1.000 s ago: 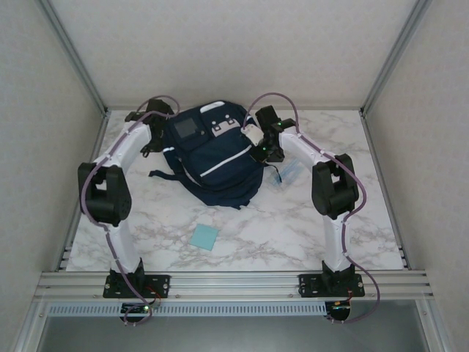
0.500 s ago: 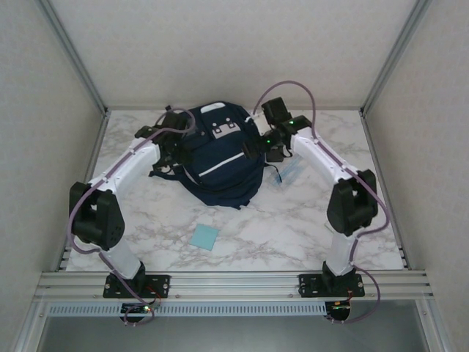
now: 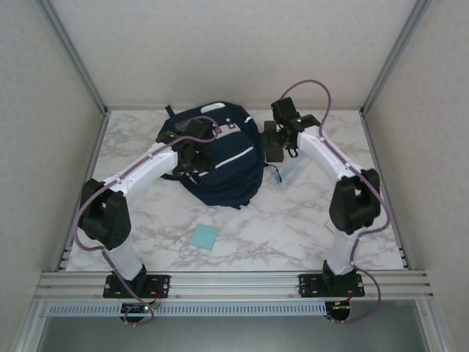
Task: Pack books, pencil case, and school supplies into a backpack
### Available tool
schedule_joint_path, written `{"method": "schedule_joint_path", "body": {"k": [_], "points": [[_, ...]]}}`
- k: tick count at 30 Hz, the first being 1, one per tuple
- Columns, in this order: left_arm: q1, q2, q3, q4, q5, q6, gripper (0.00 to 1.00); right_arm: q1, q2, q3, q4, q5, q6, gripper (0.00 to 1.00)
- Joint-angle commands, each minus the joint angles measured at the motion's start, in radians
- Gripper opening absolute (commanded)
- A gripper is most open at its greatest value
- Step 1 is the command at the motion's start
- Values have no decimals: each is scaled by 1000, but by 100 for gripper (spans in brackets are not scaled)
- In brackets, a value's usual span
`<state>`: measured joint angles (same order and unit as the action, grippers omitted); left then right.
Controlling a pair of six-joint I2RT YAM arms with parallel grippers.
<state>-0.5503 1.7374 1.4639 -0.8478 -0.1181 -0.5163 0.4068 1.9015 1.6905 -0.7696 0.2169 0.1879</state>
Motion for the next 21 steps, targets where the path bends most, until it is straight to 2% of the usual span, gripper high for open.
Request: {"method": "schedule_joint_path", "body": {"k": [1, 9, 13, 21], "points": [[-40, 20, 44, -15, -65, 54, 88, -24, 105, 87, -34, 37, 96, 99], [-112, 50, 84, -59, -201, 111, 88, -49, 357, 335, -45, 28, 137, 99], [-119, 43, 80, -56, -212, 115, 88, -60, 457, 445, -79, 31, 132, 96], [-119, 36, 79, -44, -215, 133, 88, -68, 494, 422, -31, -53, 104, 95]]}}
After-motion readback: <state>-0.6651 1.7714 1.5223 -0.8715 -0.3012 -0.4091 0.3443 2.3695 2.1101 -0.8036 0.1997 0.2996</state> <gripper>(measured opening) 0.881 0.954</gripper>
